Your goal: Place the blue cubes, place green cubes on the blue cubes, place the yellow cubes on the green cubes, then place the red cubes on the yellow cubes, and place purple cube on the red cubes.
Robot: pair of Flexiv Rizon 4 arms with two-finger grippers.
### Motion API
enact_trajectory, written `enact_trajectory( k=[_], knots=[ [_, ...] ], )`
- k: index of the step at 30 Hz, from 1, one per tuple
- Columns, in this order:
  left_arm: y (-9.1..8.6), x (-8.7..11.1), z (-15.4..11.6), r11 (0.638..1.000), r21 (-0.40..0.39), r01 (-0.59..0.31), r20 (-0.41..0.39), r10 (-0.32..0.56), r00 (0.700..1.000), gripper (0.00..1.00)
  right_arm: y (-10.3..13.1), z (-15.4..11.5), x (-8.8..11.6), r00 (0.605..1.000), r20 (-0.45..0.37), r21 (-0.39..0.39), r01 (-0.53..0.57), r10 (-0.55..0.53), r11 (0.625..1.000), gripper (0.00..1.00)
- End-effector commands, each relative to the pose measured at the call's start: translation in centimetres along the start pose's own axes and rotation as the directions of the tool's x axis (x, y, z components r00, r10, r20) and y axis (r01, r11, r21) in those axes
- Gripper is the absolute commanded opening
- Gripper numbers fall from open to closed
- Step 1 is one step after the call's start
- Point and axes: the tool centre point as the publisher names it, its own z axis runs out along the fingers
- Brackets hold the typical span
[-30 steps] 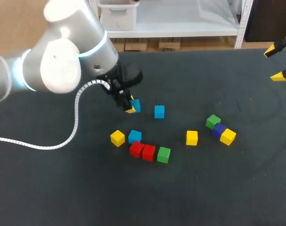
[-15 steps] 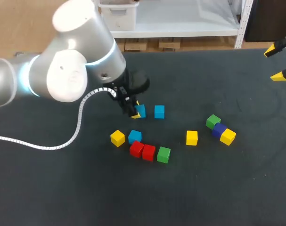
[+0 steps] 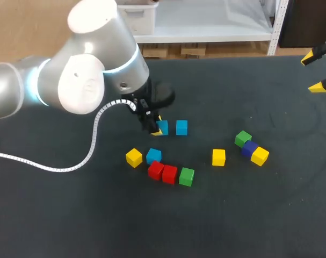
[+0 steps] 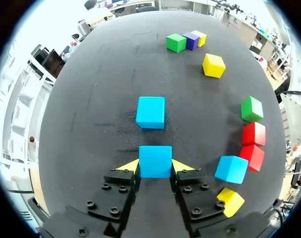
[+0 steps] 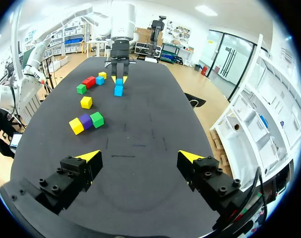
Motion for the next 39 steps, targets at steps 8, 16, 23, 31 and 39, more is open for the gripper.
enact_trajectory(
  k=[8,16,23,31,39],
  knots=[
    [0.22,-0.55,0.41,1.000,0.020,-0.016,-0.014,0.016,1.000,0.00,0.04,0.02,-0.01,1.000,0.001,0.001,0.000,0.000,1.000,1.00],
    [0.29,-0.55,0.61,1.000,0.025,-0.016,-0.017,0.016,1.000,0.00,0.04,0.02,-0.01,1.000,0.001,0.001,0.000,0.000,1.000,1.00],
    [0.61,-0.40,0.59,1.000,0.024,-0.019,-0.026,0.020,0.999,0.00,0.04,0.02,-0.01,1.000,0.001,0.001,0.000,0.000,1.000,1.00],
    [0.67,-0.43,0.69,0.999,0.028,-0.022,-0.028,0.023,0.999,0.00,0.04,0.02,-0.01,1.000,0.001,0.001,0.000,0.000,1.000,1.00],
    [0.68,-0.48,0.76,0.999,0.031,-0.027,-0.029,0.027,0.999,0.00,0.04,0.02,-0.01,1.000,0.001,0.001,0.000,0.000,1.000,1.00]
  ],
)
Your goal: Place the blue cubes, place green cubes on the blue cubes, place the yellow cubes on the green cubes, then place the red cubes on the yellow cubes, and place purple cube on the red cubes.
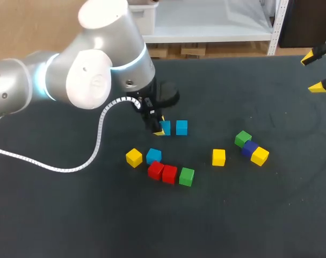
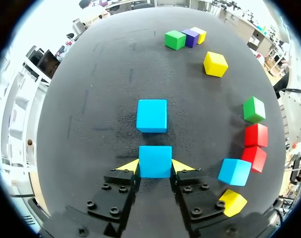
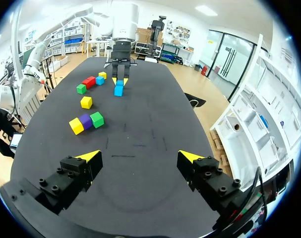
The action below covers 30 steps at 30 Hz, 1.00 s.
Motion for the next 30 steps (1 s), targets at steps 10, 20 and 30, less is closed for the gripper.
enact_trajectory(
  k=[10,20,30],
  knots=[
    [0.30,-0.04,0.13,1.000,0.007,-0.003,-0.002,0.003,1.000,0.00,0.04,0.02,-0.01,1.000,0.001,0.001,0.000,0.000,1.000,1.00],
    [0.37,-0.09,0.28,1.000,0.011,-0.004,-0.001,0.004,1.000,0.16,0.04,0.02,-0.01,1.000,0.001,0.001,0.000,0.000,1.000,1.00],
    [0.43,-0.19,0.37,1.000,0.012,-0.005,-0.001,0.005,1.000,0.19,0.04,0.02,-0.01,1.000,0.001,0.001,0.000,0.000,1.000,1.00]
  ],
)
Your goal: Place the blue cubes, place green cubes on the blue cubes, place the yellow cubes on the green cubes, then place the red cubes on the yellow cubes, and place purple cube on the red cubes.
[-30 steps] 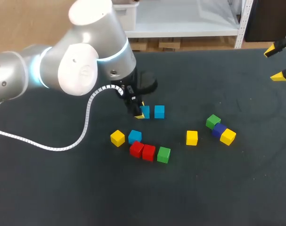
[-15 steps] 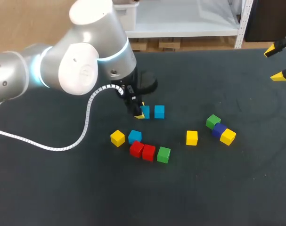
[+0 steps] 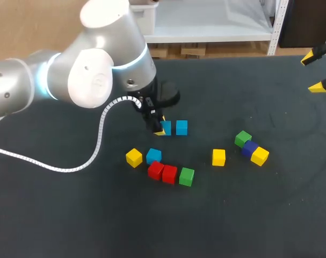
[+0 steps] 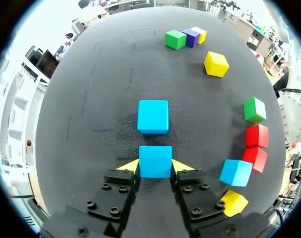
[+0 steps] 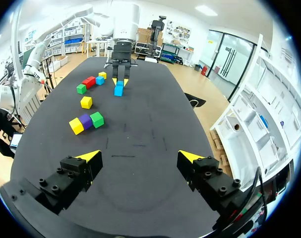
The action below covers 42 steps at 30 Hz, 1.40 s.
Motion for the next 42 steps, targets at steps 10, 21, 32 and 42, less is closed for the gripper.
enact_trajectory(
  k=[10,21,32,42],
  knots=[
    [0.28,0.06,0.21,1.000,0.004,0.003,-0.002,-0.003,1.000,0.18,0.04,0.02,-0.01,1.000,0.001,0.001,0.000,0.000,1.000,1.00],
    [0.29,0.24,0.19,1.000,0.005,0.004,-0.005,-0.004,1.000,0.21,0.04,0.02,-0.01,1.000,0.001,0.001,0.000,0.000,1.000,1.00],
    [0.26,0.25,0.24,1.000,0.009,0.007,-0.004,-0.007,1.000,0.43,0.04,0.02,-0.01,1.000,0.001,0.001,0.000,0.000,1.000,1.00],
    [0.26,0.45,-0.15,1.000,0.022,0.017,0.001,-0.017,1.000,1.00,0.04,0.02,-0.01,1.000,0.001,0.001,0.000,0.000,1.000,1.00]
  ],
)
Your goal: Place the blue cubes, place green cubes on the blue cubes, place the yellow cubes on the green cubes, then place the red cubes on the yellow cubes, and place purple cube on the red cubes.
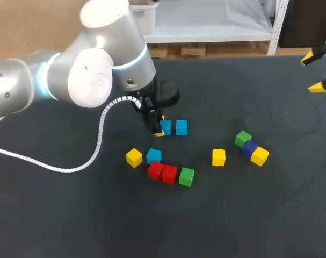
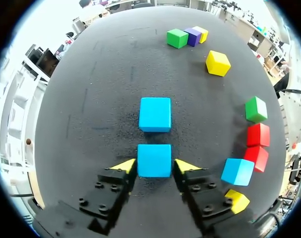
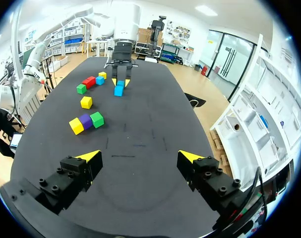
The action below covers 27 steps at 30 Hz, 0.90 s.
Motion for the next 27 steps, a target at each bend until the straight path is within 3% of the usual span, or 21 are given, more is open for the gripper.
enact_trajectory(
  k=[1,8,19,23,27],
  knots=[
    [0.2,0.2,-0.5,1.000,0.014,0.009,0.008,-0.009,1.000,1.00,0.0,0.0,0.0,1.000,0.001,0.001,0.000,0.000,1.000,1.00],
    [-0.4,1.7,-3.2,0.999,-0.013,0.043,0.090,-0.042,0.995,1.00,0.0,0.0,0.0,1.000,0.001,0.001,0.000,0.000,1.000,1.00],
    [-1.4,6.4,-7.1,0.997,-0.026,0.068,0.229,-0.061,0.972,1.00,0.0,0.0,0.0,1.000,0.001,0.001,0.000,0.000,1.000,1.00],
    [-1.6,8.0,-8.2,0.998,-0.037,0.041,0.242,-0.031,0.970,1.00,0.0,0.0,0.0,1.000,0.001,0.001,0.000,0.000,1.000,1.00],
    [-2.5,8.5,-9.1,0.997,-0.061,-0.052,0.244,0.066,0.968,1.00,0.0,0.0,0.0,1.000,0.001,0.001,0.000,0.000,1.000,1.00]
  ],
)
